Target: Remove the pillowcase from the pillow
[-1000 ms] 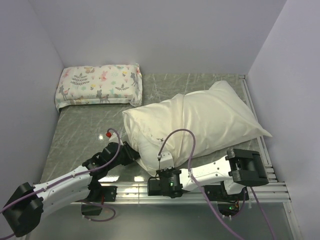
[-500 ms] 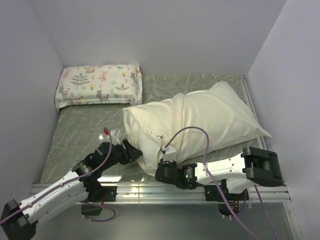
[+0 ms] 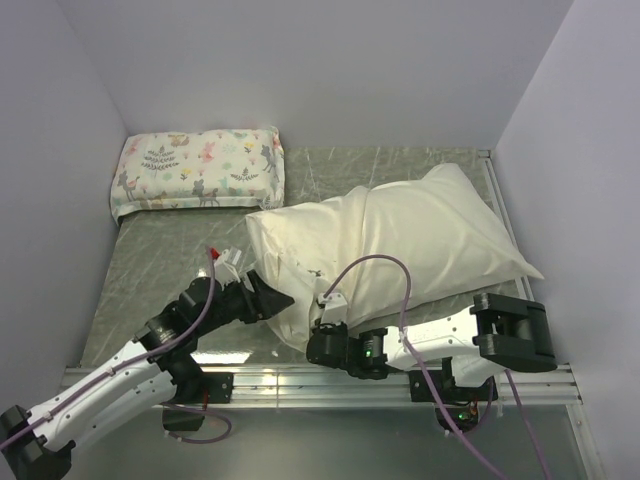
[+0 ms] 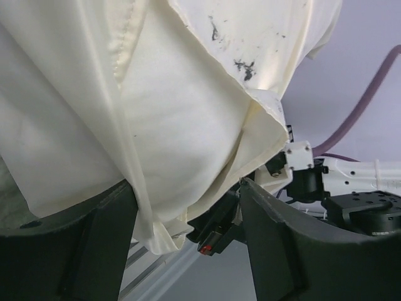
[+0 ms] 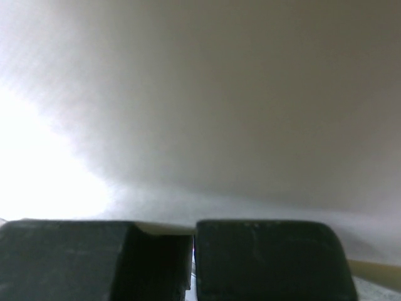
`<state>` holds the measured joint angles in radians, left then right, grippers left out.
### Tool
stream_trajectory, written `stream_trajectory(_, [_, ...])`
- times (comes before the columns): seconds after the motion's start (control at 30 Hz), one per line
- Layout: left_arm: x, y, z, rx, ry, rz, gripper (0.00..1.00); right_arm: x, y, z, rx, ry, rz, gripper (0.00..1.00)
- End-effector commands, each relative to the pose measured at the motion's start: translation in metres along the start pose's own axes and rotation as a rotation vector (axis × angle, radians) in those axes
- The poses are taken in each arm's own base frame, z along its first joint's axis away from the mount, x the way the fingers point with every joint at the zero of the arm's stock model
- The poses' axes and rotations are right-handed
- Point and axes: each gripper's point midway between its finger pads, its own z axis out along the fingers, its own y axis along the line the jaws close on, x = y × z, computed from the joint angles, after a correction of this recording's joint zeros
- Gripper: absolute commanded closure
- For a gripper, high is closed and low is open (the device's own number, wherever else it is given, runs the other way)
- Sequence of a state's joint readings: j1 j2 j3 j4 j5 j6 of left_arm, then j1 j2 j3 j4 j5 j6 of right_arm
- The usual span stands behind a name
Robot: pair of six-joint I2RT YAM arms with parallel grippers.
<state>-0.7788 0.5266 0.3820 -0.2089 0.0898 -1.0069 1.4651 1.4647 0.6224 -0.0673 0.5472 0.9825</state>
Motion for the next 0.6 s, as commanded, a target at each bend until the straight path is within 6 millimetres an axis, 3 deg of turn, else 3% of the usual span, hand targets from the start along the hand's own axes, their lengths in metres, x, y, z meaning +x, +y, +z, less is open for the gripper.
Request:
stream_trajectory(0.0, [-0.016,-0.037,-0.013,0.110,-0.034,0.024,0.30,-0.009,0.013,0.003,-0.017,-0.017,0.017,1.00])
stream_trajectory(0.3, [-0.033,-0.066,-0.032,0.160,-0.065,0.037,0.30,-0.006,0.011,0.006,0.003,-0.005,0.008,1.00])
stream_trajectory(0.57, [-0.032,-0.068,-0.026,0.167,-0.055,0.018,0.31,-0.007,0.011,0.004,0.003,-0.010,0.013,1.00])
